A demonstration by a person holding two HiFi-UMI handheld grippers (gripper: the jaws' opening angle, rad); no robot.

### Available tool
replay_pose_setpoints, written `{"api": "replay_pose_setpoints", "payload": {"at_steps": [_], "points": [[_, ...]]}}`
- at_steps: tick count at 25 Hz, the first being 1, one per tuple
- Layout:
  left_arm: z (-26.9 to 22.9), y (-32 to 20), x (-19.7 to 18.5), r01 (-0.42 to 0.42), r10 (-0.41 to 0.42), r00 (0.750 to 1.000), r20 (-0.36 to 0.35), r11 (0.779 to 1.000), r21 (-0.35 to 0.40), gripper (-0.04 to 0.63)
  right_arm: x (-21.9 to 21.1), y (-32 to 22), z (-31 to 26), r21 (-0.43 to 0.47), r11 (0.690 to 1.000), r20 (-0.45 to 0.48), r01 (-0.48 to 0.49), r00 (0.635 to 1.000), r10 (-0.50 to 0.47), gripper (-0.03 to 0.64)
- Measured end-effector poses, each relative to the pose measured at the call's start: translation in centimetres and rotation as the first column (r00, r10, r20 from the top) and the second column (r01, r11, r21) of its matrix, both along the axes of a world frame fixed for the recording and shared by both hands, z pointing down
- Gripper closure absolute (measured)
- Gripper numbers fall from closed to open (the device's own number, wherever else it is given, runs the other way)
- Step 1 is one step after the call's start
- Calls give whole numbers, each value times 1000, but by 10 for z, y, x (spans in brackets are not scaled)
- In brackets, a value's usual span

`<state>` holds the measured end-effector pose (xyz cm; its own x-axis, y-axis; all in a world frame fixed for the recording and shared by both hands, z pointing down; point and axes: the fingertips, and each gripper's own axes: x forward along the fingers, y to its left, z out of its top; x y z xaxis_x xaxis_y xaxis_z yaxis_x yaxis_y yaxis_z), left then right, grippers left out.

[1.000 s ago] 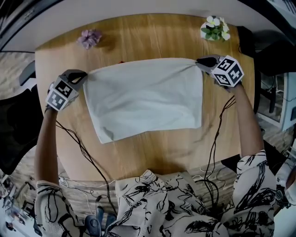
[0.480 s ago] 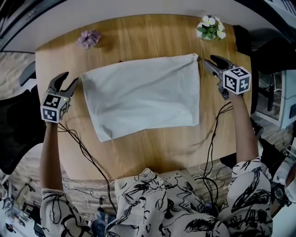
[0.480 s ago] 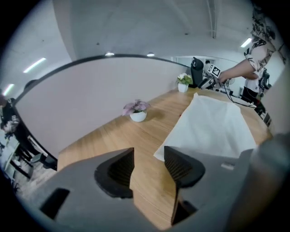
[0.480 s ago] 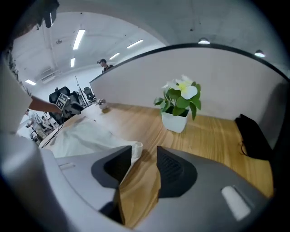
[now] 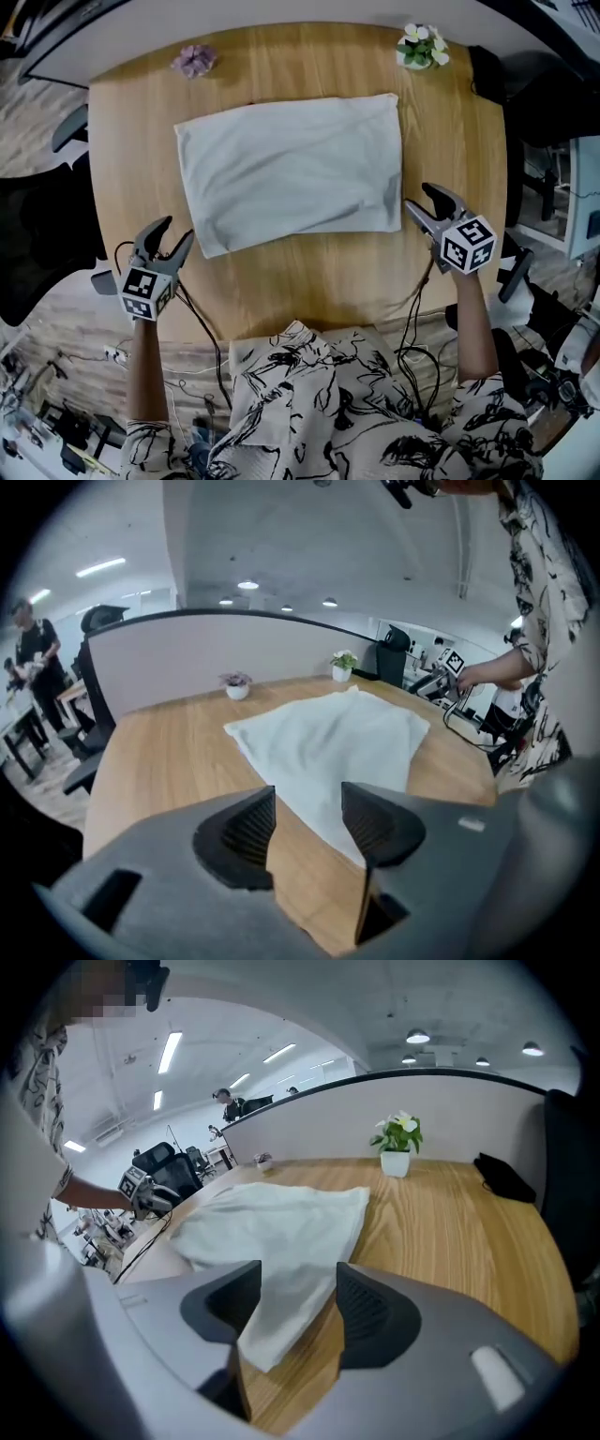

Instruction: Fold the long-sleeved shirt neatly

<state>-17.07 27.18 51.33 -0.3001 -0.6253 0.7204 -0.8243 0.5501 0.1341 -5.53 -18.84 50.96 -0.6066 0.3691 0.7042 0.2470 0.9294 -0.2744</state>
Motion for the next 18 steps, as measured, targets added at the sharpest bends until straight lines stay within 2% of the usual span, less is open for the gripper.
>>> {"api": "replay_pose_setpoints", "payload": {"at_steps": [3, 6, 11, 12, 15, 18], "points": [[18, 10, 47, 45, -46, 996, -76, 999, -11, 362, 35, 22, 10, -32, 999, -33, -22, 999, 21, 325], [36, 18, 78, 97, -100, 987, -124, 995, -35, 356, 63, 36, 27, -34, 998, -68, -54, 996, 51, 292], [54, 13, 102, 136, -143, 981, -133, 989, -65, 350, 88, 31, 49, -20, 989, -100, -149, 984, 146, 276], [56, 12, 104, 136, -145, 981, -132, 988, -74, 350, 90, 31, 51, -21, 987, -102, -157, 983, 154, 279], [59, 10, 105, 154, -164, 978, -131, 985, -83, 354, 92, 38, 58, -11, 990, -103, -144, 985, 142, 383], [59, 10, 102, 166, -177, 981, -83, 978, -127, 388, 93, 48, 64, 8, 993, -107, -121, 987, 121, 383]]}}
